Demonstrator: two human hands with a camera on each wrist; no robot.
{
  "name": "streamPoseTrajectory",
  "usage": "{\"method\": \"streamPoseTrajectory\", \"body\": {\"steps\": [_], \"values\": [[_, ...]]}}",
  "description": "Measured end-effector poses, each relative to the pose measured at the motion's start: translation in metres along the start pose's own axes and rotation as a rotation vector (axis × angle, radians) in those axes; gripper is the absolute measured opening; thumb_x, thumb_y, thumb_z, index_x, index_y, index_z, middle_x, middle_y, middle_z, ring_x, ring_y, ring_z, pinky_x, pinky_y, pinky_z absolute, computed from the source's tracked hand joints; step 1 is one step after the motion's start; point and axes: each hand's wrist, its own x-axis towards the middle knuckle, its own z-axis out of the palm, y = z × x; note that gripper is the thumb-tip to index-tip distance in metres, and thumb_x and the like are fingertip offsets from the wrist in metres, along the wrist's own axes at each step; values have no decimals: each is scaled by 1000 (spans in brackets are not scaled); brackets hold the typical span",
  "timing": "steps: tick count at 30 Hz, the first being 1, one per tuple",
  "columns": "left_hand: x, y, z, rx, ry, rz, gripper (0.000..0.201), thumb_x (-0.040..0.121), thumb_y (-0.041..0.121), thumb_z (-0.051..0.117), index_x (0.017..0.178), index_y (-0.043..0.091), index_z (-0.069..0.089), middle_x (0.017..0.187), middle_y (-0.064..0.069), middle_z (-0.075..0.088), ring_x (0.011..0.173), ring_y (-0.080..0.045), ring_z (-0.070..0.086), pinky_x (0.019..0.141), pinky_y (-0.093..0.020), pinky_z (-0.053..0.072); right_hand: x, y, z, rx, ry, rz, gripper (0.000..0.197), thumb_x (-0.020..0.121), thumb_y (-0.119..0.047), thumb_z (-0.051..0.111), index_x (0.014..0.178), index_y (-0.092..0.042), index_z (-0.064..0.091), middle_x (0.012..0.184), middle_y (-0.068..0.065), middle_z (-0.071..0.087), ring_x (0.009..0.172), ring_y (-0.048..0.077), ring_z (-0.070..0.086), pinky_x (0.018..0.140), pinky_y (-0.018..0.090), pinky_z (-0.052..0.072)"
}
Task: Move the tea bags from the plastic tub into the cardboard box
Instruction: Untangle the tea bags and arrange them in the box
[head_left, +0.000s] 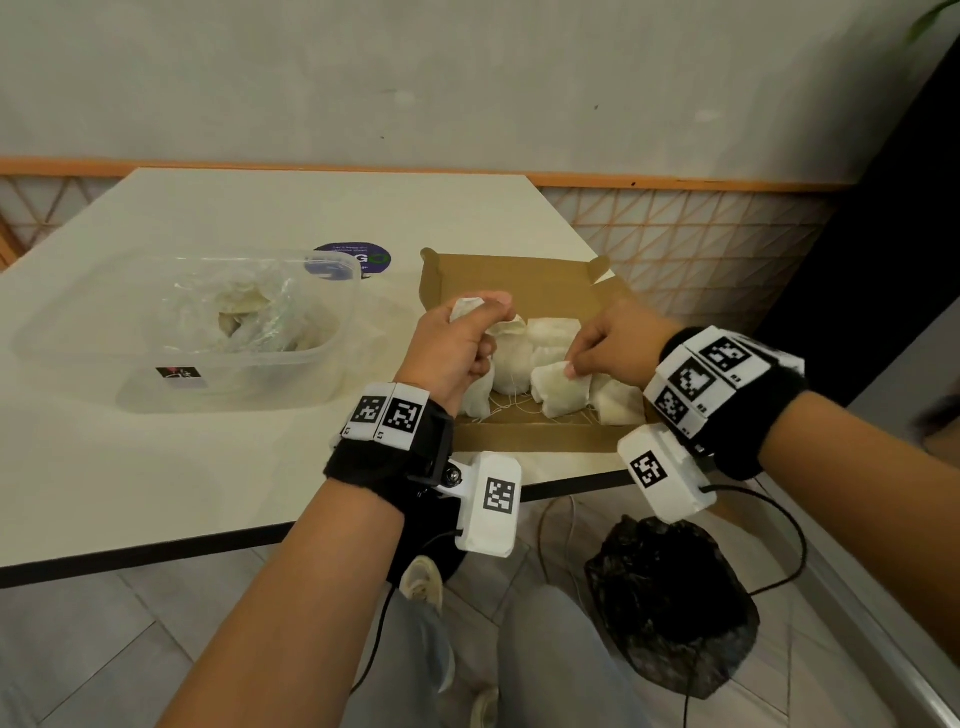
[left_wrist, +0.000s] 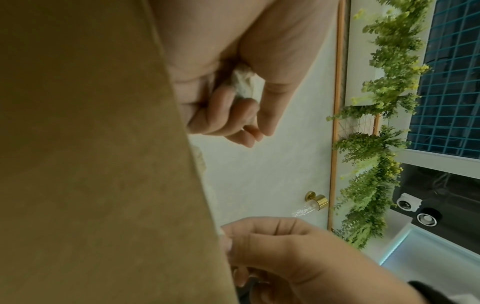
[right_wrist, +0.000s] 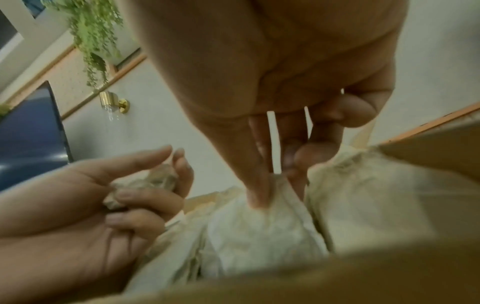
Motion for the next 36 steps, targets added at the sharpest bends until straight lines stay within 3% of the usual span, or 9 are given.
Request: {"method": "streamPoseTrajectory", "body": {"steps": [6,10,14,17,19,21,27,30,36], "values": [[0,3,-1,-51,-24,-23,19,98,17,47,90,15,64,79,2,63,49,-3,45,43,-12,31,7,11,9,-20,102,26,15,82,-19,68,95,-10,70,89,-1,64,77,11,53,62,21,39],[0,5,-5,-175,-119,-77,33,103,30,33,100,17,63,94,3,70,74,-6,64,61,-17,47,-2,-5,12,158,306,-164,16,82,-21,68,94,-14,61,79,-4,52,70,8,48,62,15,36],[0,6,-9,-204,-209,-110,38,103,35,30,104,17,64,109,3,69,98,-13,63,90,-30,48,-9,-37,18,462,53,-174,22,80,-32,69,96,-19,63,83,-5,61,76,8,59,67,21,45],[0,7,-11,-184,-248,-125,39,102,36,31,105,17,65,103,-1,70,92,-15,65,90,-34,48,-5,-50,19,554,-33,-157,22,83,-32,67,102,-21,63,85,-10,64,79,4,64,57,16,44],[-1,7,-11,-174,-268,-127,37,102,37,32,105,20,65,105,1,69,92,-14,63,92,-34,45,-2,-54,19,627,-38,-151,8,85,-24,65,92,-21,62,77,-10,62,60,-7,60,47,8,39],[-1,8,-11,-178,-288,-120,33,101,38,34,107,26,64,108,5,68,97,-14,61,97,-34,42,0,-54,16,682,-23,-118,6,84,-22,67,85,-17,65,76,-4,63,54,-3,57,47,10,37],[0,3,-10,-163,-215,-50,8,94,18,55,90,19,62,91,-1,64,80,-10,59,61,-14,48,6,-38,3,811,69,-85,11,78,-18,72,78,-20,60,73,-3,63,61,7,54,49,19,38],[2,2,-9,-163,-178,-30,8,92,16,58,88,18,64,89,-2,63,74,-8,57,59,-14,46,6,-31,-4,823,21,-112,13,78,-15,71,86,-22,63,79,-2,63,64,8,55,48,19,37],[1,1,-8,-157,-148,-8,11,92,15,58,84,18,63,85,0,63,70,-7,57,56,-14,46,1,-20,-24,609,92,-122,8,83,-12,65,77,-16,65,72,-3,61,62,5,53,49,13,38]]}}
